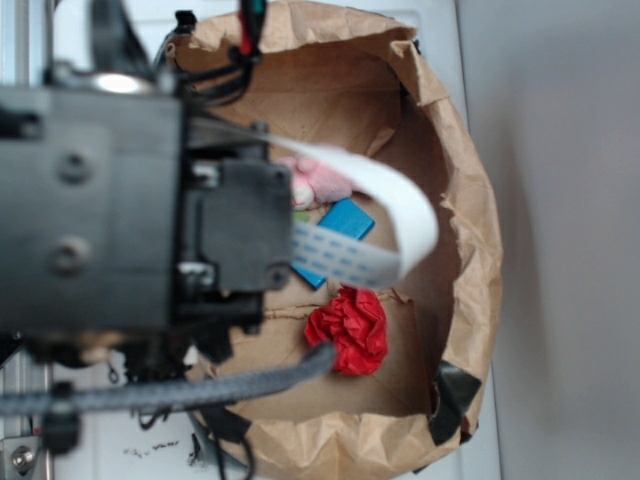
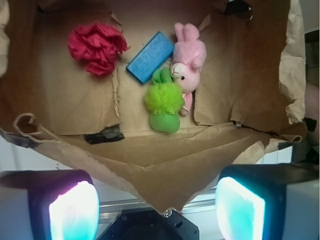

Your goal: Grab the pink bunny.

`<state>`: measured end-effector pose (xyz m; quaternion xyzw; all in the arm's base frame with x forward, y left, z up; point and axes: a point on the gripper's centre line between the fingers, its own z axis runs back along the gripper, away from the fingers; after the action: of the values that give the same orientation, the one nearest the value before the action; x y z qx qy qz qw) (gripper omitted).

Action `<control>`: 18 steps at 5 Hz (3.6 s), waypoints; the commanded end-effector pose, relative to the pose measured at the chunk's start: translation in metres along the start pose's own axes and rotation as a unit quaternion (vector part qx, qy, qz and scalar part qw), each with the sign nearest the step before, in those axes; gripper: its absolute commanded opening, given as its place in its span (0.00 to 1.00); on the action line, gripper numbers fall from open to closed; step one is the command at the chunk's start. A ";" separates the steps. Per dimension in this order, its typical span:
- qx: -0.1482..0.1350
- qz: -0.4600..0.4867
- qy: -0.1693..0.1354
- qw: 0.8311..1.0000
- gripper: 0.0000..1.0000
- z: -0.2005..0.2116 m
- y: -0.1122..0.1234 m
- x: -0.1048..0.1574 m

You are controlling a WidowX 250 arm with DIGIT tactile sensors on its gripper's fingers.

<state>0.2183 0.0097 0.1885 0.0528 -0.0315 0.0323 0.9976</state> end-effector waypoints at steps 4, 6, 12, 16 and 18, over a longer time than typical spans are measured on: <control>-0.009 0.059 -0.052 0.997 1.00 0.011 0.017 0.031; 0.078 0.072 -0.113 0.988 1.00 -0.050 0.062 0.090; -0.029 -0.007 -0.087 0.996 1.00 -0.086 0.046 0.097; 0.013 -0.081 -0.134 0.988 1.00 -0.112 0.045 0.093; 0.018 -0.128 -0.118 0.985 1.00 -0.131 0.022 0.080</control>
<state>0.2972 0.0557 0.0532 0.0770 -0.1245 -0.0989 0.9843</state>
